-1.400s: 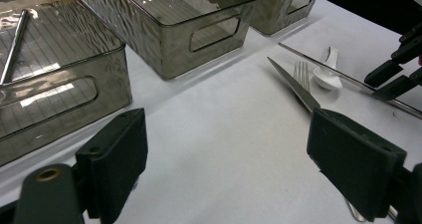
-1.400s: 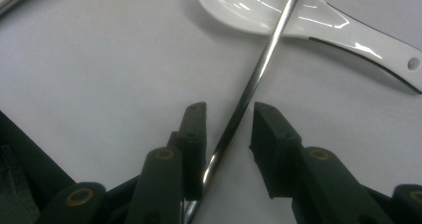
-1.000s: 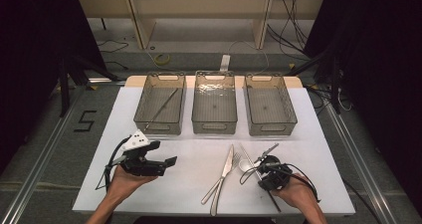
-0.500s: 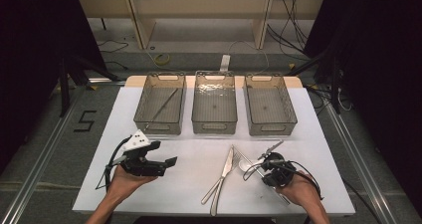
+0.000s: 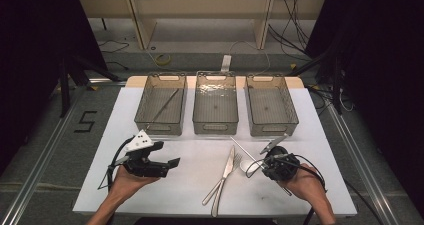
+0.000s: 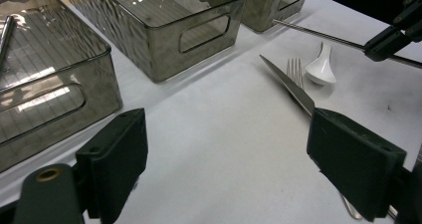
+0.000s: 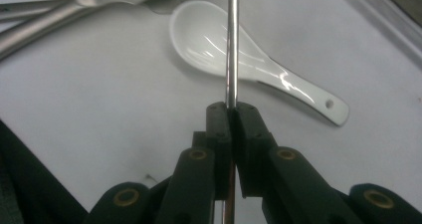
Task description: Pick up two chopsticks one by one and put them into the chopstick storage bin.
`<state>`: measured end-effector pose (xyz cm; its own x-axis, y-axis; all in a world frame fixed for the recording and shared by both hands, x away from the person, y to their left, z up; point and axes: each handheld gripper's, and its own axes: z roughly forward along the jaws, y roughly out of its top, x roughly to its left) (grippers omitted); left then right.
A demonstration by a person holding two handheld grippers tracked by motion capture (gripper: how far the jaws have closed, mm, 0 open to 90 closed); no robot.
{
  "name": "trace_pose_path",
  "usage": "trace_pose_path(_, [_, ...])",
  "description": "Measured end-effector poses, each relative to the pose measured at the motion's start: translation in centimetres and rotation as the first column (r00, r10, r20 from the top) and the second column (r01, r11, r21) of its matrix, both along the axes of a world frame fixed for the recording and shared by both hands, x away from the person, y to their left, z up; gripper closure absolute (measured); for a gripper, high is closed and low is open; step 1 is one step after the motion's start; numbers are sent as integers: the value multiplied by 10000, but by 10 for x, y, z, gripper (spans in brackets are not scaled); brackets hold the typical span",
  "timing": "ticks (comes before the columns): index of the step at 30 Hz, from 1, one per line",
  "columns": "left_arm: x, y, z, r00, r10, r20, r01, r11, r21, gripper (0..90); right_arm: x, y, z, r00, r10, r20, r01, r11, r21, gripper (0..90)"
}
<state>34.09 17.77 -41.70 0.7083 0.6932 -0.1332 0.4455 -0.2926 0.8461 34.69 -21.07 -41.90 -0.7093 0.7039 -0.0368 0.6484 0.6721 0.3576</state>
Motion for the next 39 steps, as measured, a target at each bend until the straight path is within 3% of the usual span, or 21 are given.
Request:
trace_pose_path(7, [2,-8,5,9992,-388,-67,387,9992,-103,158,-6,28,9,9932,1163,16,-1163,9930,-222,863])
trace_pose_path(11, [3,-17,8,9969,-782,-40,782,9969,14,158,-8,42,8,9840,1781,-60,-1782,9830,-449,863])
trace_pose_path(14, [4,-27,9,9907,-1347,-209,1352,9905,255,161,-9,52,7,9774,2110,-115,-2113,9757,-579,863])
trace_pose_path(15, [5,-32,9,9885,-1492,-239,1500,9882,320,161,-9,54,7,9684,2491,-90,-2492,9660,-685,863])
trace_pose_path(16, [5,-36,9,9856,-1665,-279,1676,9848,451,161,-10,58,8,9685,2484,-159,-2489,9660,-701,863])
trace_pose_path(18, [6,-45,9,9789,-2018,-323,2037,9763,738,161,-12,63,8,9605,2781,-107,-2781,9574,-776,863])
trace_pose_path(21, [7,-56,8,9689,-2443,-405,2475,9608,1249,163,-14,70,9,9494,3141,-34,-3133,9459,-839,863])
trace_pose_path(23, [9,-63,8,9598,-2764,-483,2806,9448,1691,167,-15,73,10,9453,3260,-64,-3254,9419,-834,863])
trace_pose_path(24, [10,-67,8,9558,-2898,-489,2938,9382,1829,167,-15,74,10,9388,3445,-11,-3433,9350,-890,863])
trace_pose_path(27, [12,-75,7,9418,-3294,-674,3362,9175,2125,176,-18,80,9,9361,3517,-57,-3509,9324,-864,863])
trace_pose_path(28, [12,-78,6,9385,-3384,-679,3447,9092,2336,178,-17,80,9,9269,3752,-66,-3742,9230,-898,863])
trace_pose_path(31, [12,-85,4,9277,-3642,-823,3730,8927,2529,192,-19,85,8,9199,3921,-118,-3911,9146,-1031,863])
trace_pose_path(34, [13,-91,2,9049,-4092,-1169,4252,8592,2844,214,-21,89,8,9163,4005,-74,-3993,9119,-943,862])
trace_pose_path(36, [12,-94,0,8985,-4219,-1213,4384,8485,2962,221,-22,91,10,9094,4157,-155,-4150,9039,-1041,862])
trace_pose_path(37, [11,-96,-1,8910,-4353,-1292,4536,8403,2969,228,-22,92,9,9108,4127,-81,-4115,9066,-937,863])
trace_pose_path(38, [10,-98,-2,8844,-4464,-1362,4662,8318,3014,239,-22,92,10,9032,4290,-106,-4277,8980,-1037,862])
trace_pose_path(39, [8,-100,-4,8767,-4589,-1445,4805,8204,3100,250,-23,94,10,9028,4299,-124,-4288,8977,-1011,862])
